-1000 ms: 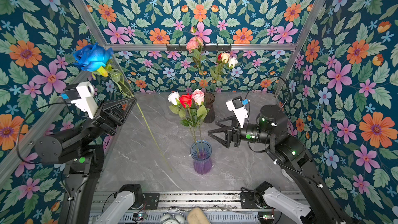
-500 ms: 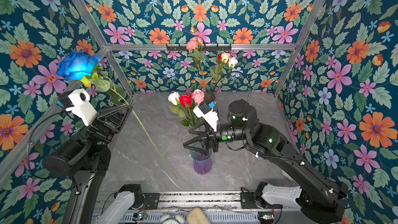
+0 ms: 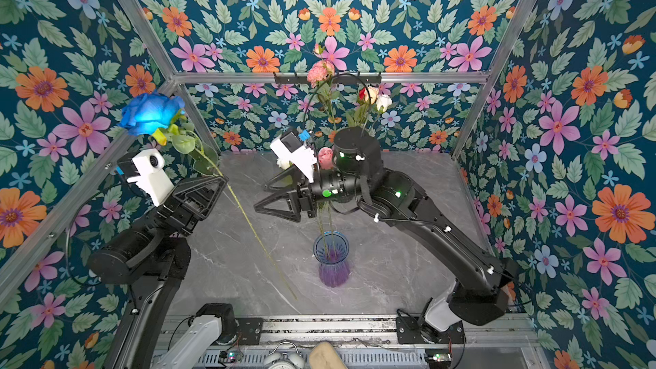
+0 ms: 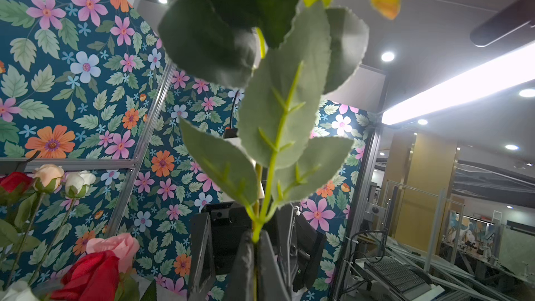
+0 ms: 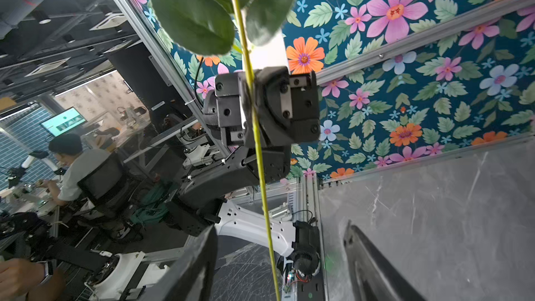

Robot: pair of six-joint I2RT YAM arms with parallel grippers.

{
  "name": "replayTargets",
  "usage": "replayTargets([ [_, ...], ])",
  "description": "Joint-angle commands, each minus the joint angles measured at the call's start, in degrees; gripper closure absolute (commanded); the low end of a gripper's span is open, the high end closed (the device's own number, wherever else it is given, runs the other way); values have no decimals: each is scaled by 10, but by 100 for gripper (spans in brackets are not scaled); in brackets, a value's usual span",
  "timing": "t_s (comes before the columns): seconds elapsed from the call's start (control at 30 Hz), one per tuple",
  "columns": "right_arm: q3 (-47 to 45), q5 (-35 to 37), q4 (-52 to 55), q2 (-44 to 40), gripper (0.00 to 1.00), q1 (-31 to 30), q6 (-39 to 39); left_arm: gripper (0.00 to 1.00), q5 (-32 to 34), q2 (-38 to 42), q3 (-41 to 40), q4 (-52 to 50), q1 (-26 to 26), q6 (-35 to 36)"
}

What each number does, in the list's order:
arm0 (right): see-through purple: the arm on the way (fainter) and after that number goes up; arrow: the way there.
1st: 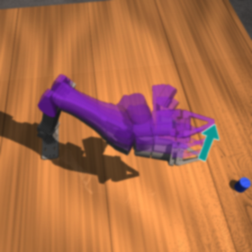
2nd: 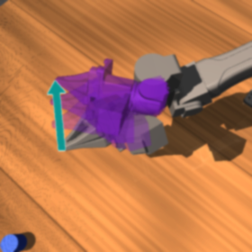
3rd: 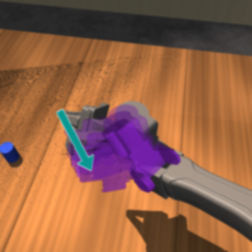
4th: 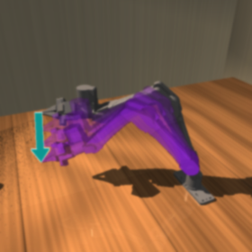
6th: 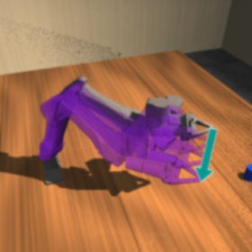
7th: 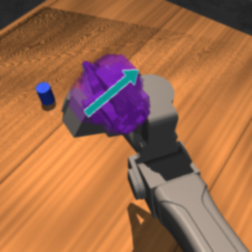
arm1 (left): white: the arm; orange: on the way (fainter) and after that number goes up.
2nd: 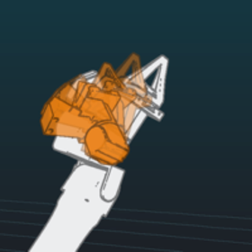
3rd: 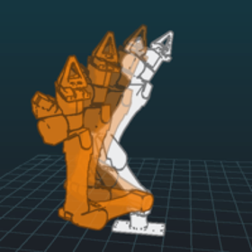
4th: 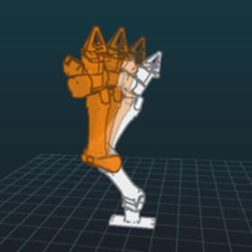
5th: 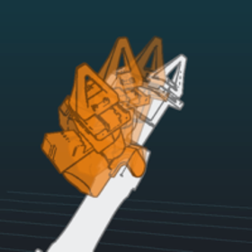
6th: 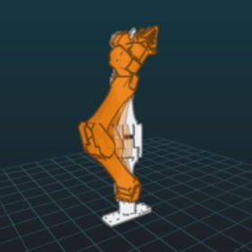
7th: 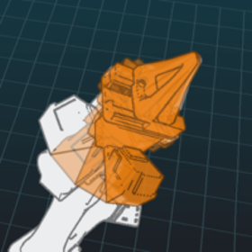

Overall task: Arrange flowers in a vase
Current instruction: Place the flower in the vase.

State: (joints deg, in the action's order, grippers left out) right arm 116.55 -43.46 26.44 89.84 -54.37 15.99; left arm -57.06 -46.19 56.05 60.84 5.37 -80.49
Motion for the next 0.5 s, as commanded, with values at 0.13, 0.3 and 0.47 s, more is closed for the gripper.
replayTargets([
  [0.13, 97, -30, 22, 75, 42, -3, -7, 100, -10, 7, 10, -39, 3, 43],
  [0.3, 125, -38, 18, 99, 45, -3, 3, 100, -8, 7, 7, -42, 4, 46],
  [0.47, 141, -47, 21, 117, 56, -6, 3, 100, -7, 8, -2, -39, 9, 46],
])
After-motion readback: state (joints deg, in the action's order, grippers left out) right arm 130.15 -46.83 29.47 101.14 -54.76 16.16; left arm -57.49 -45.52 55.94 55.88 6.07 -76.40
